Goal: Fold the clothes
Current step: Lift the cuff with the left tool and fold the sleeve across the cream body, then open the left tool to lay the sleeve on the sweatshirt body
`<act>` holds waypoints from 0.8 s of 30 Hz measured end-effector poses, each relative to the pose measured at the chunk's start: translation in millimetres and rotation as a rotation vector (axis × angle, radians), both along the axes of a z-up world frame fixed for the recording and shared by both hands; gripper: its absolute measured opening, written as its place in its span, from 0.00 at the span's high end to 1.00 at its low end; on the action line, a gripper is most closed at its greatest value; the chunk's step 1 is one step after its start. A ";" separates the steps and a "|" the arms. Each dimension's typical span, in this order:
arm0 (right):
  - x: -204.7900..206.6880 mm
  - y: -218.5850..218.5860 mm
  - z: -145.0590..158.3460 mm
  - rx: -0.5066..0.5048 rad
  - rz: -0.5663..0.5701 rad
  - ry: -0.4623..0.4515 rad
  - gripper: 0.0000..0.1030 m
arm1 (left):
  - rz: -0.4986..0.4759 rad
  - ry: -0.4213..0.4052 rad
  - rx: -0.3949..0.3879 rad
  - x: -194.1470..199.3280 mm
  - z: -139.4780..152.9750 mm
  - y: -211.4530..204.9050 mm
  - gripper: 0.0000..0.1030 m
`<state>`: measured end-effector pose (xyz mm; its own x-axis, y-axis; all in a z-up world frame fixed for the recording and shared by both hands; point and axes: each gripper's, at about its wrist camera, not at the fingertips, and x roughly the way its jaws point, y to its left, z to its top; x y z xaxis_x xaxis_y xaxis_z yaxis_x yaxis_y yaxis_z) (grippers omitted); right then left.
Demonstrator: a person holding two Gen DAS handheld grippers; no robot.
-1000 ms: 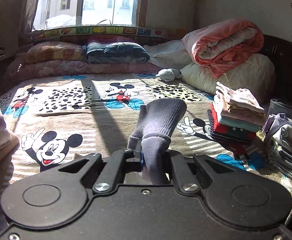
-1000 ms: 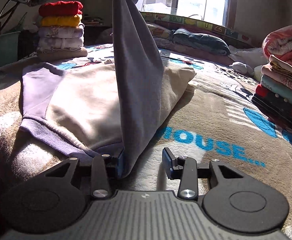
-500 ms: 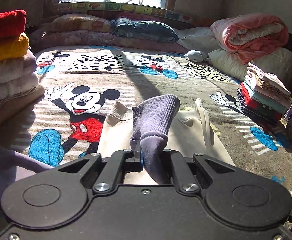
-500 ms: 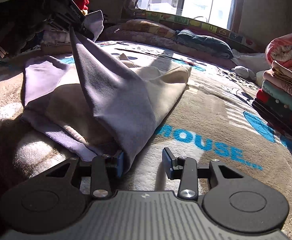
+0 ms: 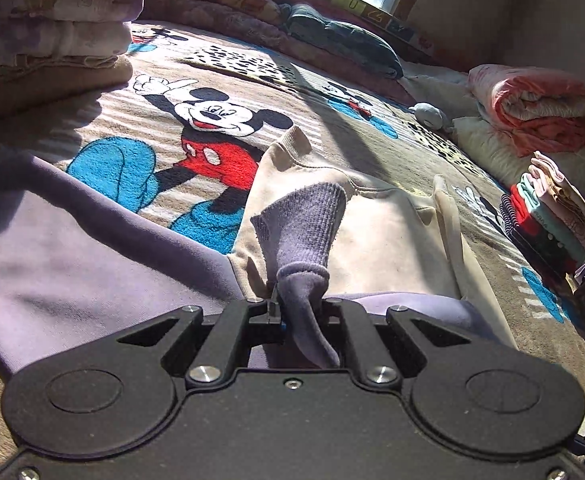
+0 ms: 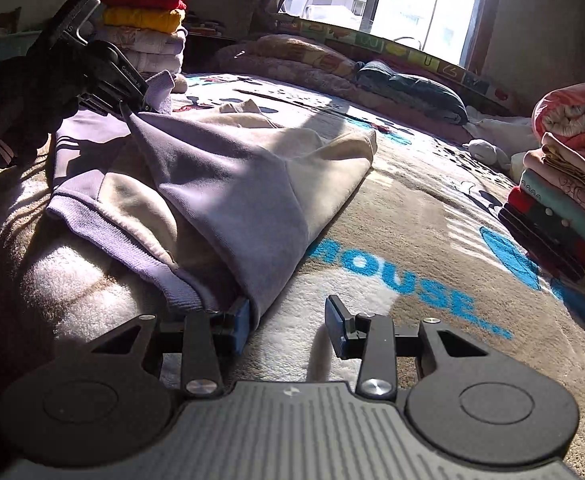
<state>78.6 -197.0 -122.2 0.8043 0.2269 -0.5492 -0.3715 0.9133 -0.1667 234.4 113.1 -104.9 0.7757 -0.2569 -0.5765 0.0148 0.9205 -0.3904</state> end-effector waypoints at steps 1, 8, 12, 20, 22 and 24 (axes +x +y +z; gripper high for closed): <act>-0.7 -3.0 0.2 0.016 -0.002 0.016 0.61 | 0.001 0.007 -0.024 1.1 -1.9 2.6 0.94; -22.2 -10.4 9.4 0.043 0.052 0.038 0.61 | 0.060 0.000 -0.195 -4.9 -4.7 30.2 0.75; -29.1 1.8 22.9 0.067 0.127 -0.068 0.59 | 0.127 -0.028 -0.207 -18.6 1.9 45.9 0.55; 28.1 27.3 15.9 0.115 0.188 -0.100 0.54 | 0.096 -0.128 -0.098 -3.3 50.6 26.4 0.55; 33.9 25.8 11.6 0.144 0.184 -0.059 0.54 | 0.008 -0.131 -0.047 17.0 63.9 -1.8 0.55; 37.6 23.9 9.0 0.178 0.194 -0.018 0.53 | -0.098 -0.117 -0.007 49.6 72.5 -41.8 0.55</act>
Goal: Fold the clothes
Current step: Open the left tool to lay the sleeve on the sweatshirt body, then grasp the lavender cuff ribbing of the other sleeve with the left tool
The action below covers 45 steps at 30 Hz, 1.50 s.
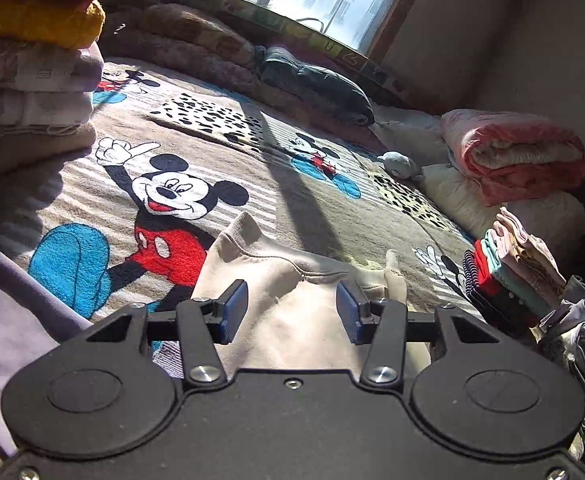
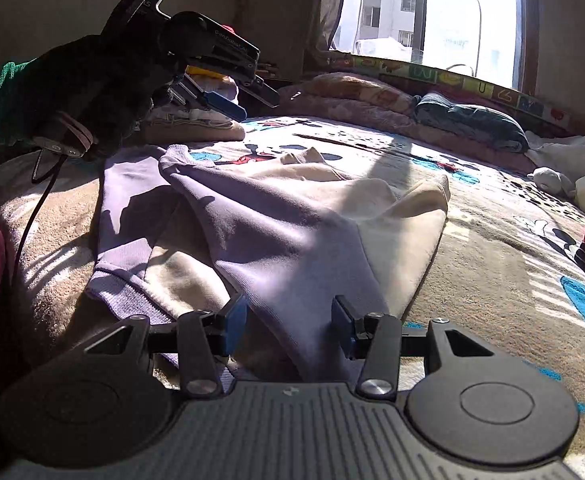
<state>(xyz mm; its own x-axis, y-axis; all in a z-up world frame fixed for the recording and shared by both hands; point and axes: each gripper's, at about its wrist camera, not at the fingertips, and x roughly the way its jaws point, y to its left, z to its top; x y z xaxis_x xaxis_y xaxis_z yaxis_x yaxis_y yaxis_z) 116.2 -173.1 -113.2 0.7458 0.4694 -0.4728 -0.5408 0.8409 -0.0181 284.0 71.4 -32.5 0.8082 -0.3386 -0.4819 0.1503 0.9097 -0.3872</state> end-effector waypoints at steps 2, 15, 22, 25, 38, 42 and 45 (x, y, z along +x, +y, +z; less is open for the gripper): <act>3.1 -0.9 -3.8 0.032 0.016 0.038 0.52 | -0.084 0.020 0.037 31.3 4.9 -37.2 0.55; 11.4 -15.6 -17.9 0.176 0.062 0.116 0.45 | -0.199 0.257 0.224 181.7 -46.2 -159.5 0.74; 13.6 -18.4 -20.8 0.202 0.084 0.121 0.40 | -0.135 0.284 0.114 183.2 -70.0 -133.3 0.81; 14.5 -16.8 -21.2 0.203 0.086 0.122 0.39 | -0.127 0.274 0.147 183.5 -67.5 -135.7 0.78; 16.0 -17.9 -21.1 0.207 0.098 0.123 0.36 | -0.201 0.206 0.376 172.4 -68.0 -167.2 0.69; 15.9 -18.1 -20.5 0.204 0.106 0.124 0.33 | -0.190 0.152 0.317 155.0 -42.2 -151.0 0.70; 15.5 -19.8 -18.9 0.204 0.107 0.126 0.33 | -0.158 0.098 0.332 118.5 -15.4 -123.9 0.70</act>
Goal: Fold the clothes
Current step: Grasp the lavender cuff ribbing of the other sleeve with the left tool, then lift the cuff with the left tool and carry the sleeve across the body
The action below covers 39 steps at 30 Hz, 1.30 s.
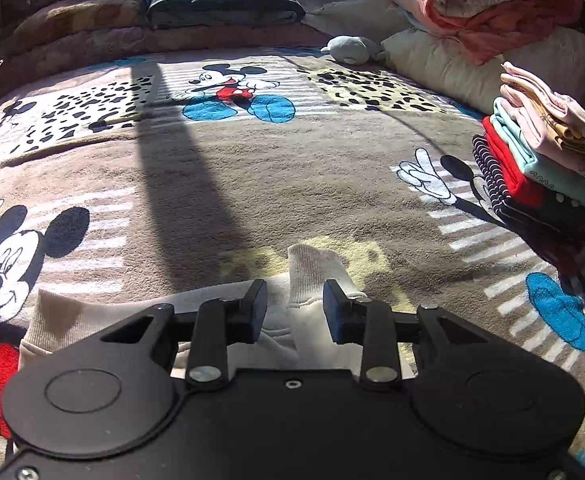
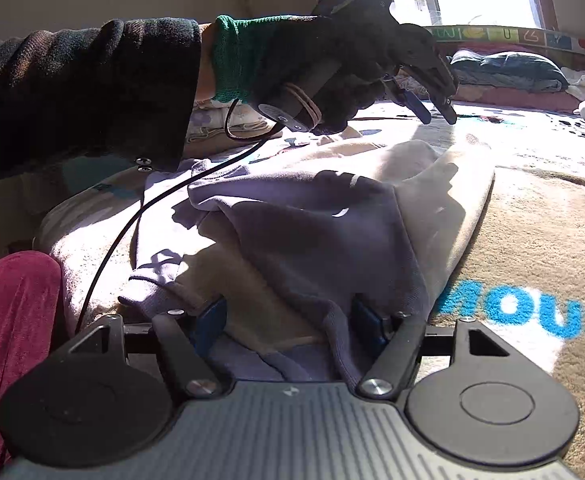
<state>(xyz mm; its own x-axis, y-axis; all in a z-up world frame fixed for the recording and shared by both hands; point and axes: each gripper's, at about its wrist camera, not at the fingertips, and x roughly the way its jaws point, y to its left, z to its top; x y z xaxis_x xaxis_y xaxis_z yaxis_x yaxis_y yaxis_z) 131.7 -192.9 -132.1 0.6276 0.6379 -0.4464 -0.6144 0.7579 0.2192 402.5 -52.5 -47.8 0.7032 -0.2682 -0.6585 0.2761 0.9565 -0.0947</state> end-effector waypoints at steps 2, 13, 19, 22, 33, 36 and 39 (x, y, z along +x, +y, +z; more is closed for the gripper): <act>-1.7 0.5 2.5 -0.001 -0.003 0.001 0.33 | 0.036 -0.040 -0.011 -31.3 19.4 29.1 0.70; -18.8 8.5 14.0 -0.051 0.006 -0.055 0.33 | 0.387 -0.018 -0.262 -177.7 31.1 210.7 0.58; -17.7 5.6 11.1 -0.058 -0.023 -0.049 0.33 | 0.458 0.097 -0.463 -203.7 -13.5 238.8 0.58; -16.7 3.4 9.4 -0.047 -0.033 -0.040 0.33 | 0.445 0.128 -0.524 -200.2 -27.9 232.1 0.58; -11.6 -4.6 4.0 -0.011 -0.016 0.027 0.33 | 0.425 -0.051 -0.465 -182.2 -22.0 205.2 0.98; -13.4 -6.6 4.5 -0.012 -0.009 0.028 0.33 | 0.446 0.018 -0.398 -172.4 -45.1 202.2 0.98; -16.7 -7.8 7.3 -0.014 -0.001 0.019 0.33 | 0.467 0.020 -0.469 -175.0 -50.2 210.4 0.98</act>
<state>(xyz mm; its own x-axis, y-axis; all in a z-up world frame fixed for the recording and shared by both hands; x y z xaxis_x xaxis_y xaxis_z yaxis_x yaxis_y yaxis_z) 115.0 -200.7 -124.8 0.6191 0.6309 -0.4676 -0.6097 0.7614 0.2202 227.5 157.9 -98.0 0.8040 -0.1994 -0.5601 -0.1639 0.8312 -0.5312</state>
